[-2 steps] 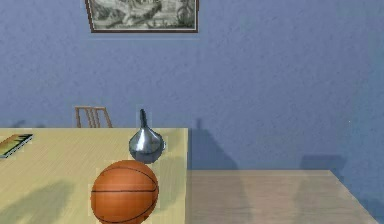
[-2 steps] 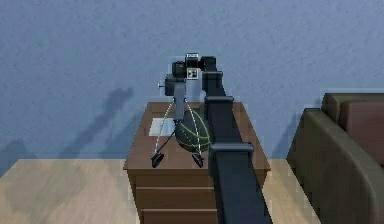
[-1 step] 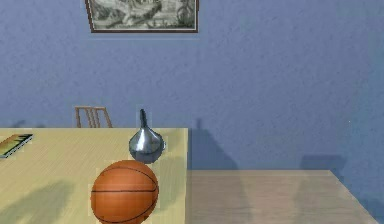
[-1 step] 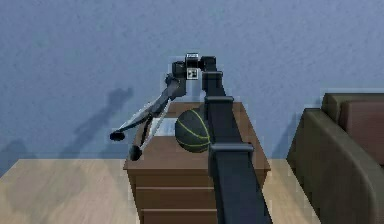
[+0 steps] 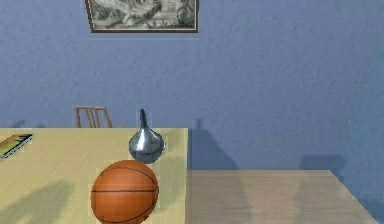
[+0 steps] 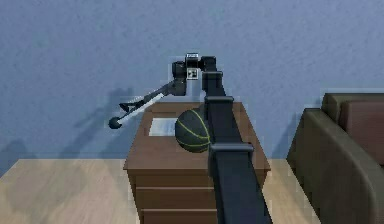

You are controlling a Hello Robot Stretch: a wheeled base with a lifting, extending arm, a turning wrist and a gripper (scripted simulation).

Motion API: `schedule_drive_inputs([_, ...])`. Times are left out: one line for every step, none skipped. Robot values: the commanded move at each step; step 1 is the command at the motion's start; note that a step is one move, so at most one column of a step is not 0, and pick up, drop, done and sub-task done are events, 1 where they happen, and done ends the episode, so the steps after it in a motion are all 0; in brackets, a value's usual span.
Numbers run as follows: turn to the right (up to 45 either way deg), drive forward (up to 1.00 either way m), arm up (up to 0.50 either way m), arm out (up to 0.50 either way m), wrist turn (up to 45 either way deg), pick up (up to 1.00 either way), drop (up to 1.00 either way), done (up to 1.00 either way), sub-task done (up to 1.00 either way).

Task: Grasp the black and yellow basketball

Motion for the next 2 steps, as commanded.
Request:
schedule_drive_inputs([0.0, 0.0, 0.0, 0.0, 45.0, 0.0, 0.0, 0.0, 0.0])
schedule_drive_inputs([0.0, 0.0, 0.0, 0.0, 45.0, 0.0, 0.0, 0.0, 0.0])
